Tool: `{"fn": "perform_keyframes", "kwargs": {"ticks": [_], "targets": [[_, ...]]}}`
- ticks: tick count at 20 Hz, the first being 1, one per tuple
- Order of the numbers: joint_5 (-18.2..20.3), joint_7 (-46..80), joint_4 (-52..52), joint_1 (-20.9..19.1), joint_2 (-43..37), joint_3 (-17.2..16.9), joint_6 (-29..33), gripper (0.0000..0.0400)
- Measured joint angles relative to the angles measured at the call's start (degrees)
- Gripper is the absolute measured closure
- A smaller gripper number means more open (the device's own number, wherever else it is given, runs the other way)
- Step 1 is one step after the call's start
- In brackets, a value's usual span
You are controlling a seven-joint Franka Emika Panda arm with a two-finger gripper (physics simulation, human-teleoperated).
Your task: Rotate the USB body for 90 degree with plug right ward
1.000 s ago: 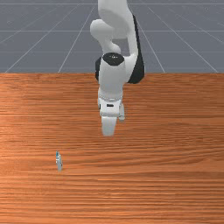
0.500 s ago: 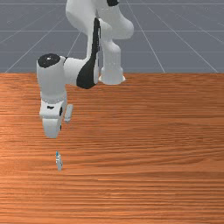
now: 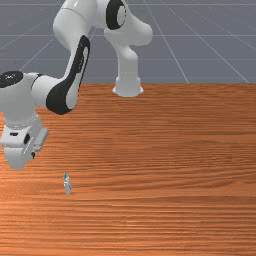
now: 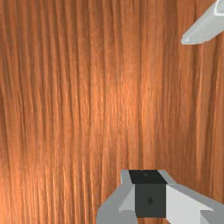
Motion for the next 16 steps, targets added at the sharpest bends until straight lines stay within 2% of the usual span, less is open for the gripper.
{"fn": "perform_keyframes", "kwargs": {"ticks": [1, 2, 3, 4, 5, 7, 8, 13, 16], "targets": [[0.01, 0.6, 8.7, 0.21, 4.67, 0.1, -4.41, 0.04], [0.01, 0.6, 8.69, 0.27, 4.7, 0.14, -4.42, 0.04], [0.03, 1.08, 19.4, 0.26, 10.41, 0.21, -9.71, 0.04], [0.03, 1.08, 19.37, 0.3, 10.45, 0.23, -9.71, 0.04], [-0.44, 1.4, 27.26, 0.32, 15.23, -0.15, -14.51, 0.04], [-0.41, 1.51, 27.83, 0.29, 16.69, -0.12, -13.69, 0.04], [-0.06, 1.34, 22.22, 0.28, 14.27, 0.2, -9.31, 0.04], [-0.2, 1.76, 29.68, 0.04, 22.11, 0.13, -9.59, 0.0392], [0.0, 5.22, 24.64, 1.8, 19.34, -0.18, -6.88, 0.04]]}}
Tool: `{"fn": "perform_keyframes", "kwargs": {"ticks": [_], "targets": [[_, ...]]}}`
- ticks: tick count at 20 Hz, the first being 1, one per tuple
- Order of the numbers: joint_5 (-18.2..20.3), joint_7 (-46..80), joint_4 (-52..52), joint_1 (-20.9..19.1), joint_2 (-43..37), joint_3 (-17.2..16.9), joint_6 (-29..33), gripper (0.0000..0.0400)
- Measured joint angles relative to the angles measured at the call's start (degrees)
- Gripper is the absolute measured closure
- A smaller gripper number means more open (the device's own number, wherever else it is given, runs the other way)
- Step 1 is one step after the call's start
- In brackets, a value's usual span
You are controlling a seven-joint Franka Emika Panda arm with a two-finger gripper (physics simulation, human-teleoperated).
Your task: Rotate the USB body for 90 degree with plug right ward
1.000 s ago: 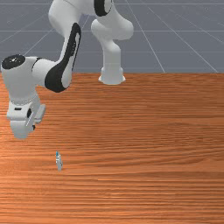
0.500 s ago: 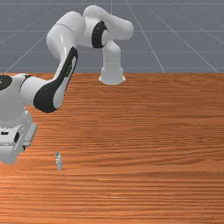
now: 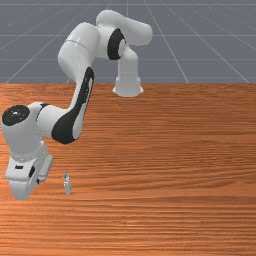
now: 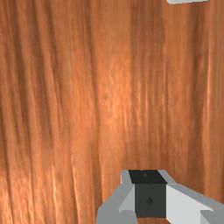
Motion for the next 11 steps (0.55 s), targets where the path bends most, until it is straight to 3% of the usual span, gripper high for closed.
{"fn": "perform_keyframes", "kwargs": {"ticks": [11], "targets": [[-0.16, 7.37, -14.7, 6.83, -7.89, 0.14, 6.19, 0.04]]}}
